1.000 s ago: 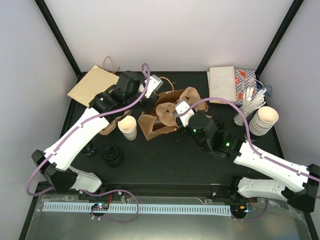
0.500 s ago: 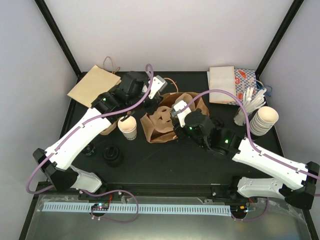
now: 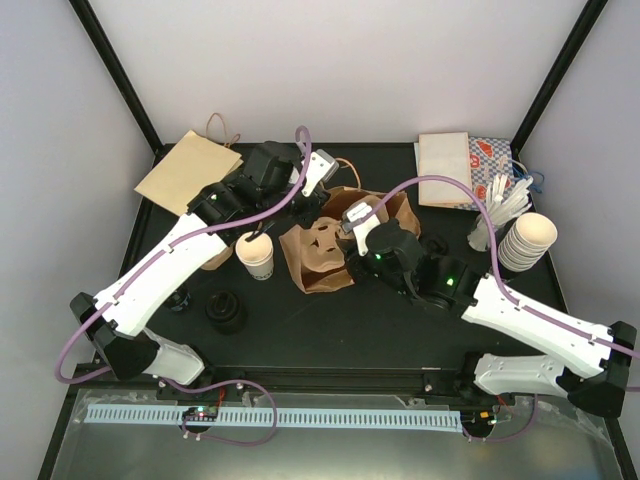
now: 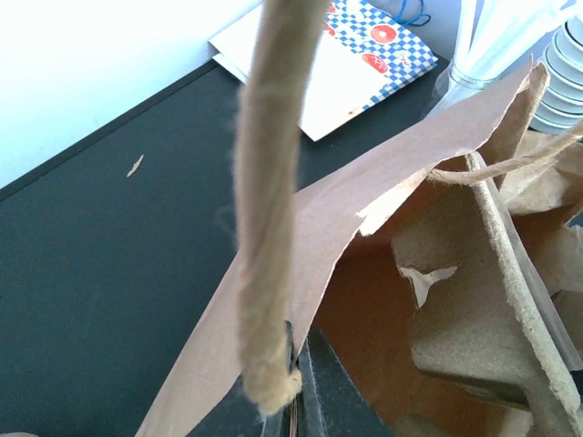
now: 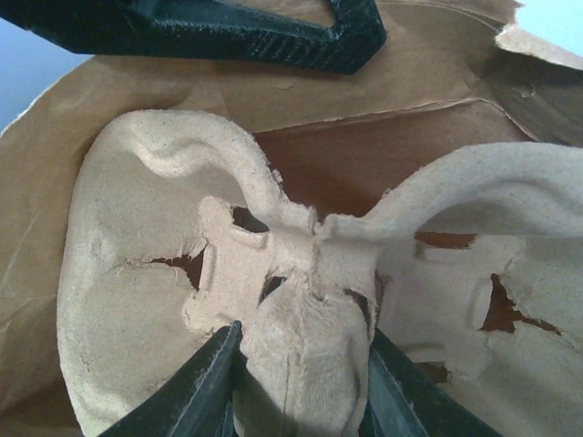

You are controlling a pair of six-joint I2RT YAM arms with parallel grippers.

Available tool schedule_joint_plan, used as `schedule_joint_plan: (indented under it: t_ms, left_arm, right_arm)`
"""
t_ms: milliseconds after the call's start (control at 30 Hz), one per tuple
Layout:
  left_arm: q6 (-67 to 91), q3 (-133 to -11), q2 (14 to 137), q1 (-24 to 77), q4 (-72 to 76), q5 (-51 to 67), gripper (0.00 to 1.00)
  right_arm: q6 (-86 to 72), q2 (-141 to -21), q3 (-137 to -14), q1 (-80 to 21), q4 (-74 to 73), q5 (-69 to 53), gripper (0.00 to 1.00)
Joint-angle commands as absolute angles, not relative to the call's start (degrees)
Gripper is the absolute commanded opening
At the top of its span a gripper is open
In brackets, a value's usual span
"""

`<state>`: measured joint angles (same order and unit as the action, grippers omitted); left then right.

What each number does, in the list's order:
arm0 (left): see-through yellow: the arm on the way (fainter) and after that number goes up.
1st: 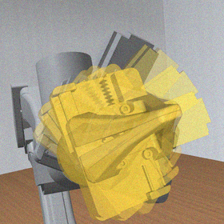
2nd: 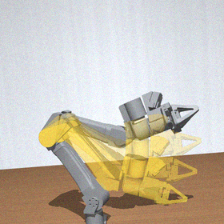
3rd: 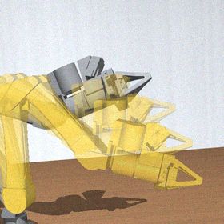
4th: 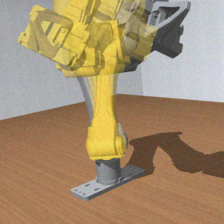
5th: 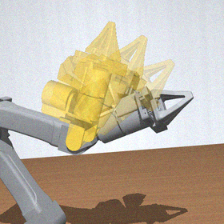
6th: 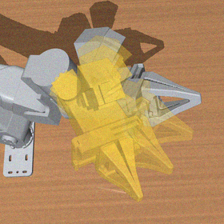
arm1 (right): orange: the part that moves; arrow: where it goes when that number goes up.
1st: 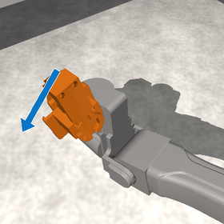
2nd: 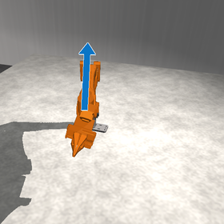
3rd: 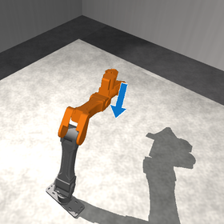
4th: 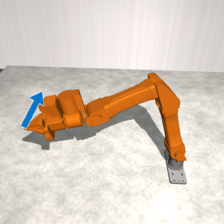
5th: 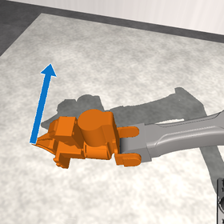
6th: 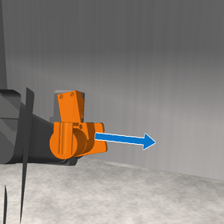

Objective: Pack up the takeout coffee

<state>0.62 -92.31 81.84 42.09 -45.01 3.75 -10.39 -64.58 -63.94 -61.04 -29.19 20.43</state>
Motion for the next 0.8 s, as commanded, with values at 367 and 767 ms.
schedule_joint_plan:
  t_ms: [367,767]
  left_arm:
    - [-0.6,-94.5,81.3,42.6,-44.0,4.7,0.01]
    - [-2.5,-91.6,79.0,42.6,-43.2,6.7,0.02]
  right_arm:
    - [-14.4,-65.1,-63.8,-56.1,-28.4,12.2,0.34]
    - [-14.8,-65.3,-59.8,-53.3,-29.1,9.6,0.34]
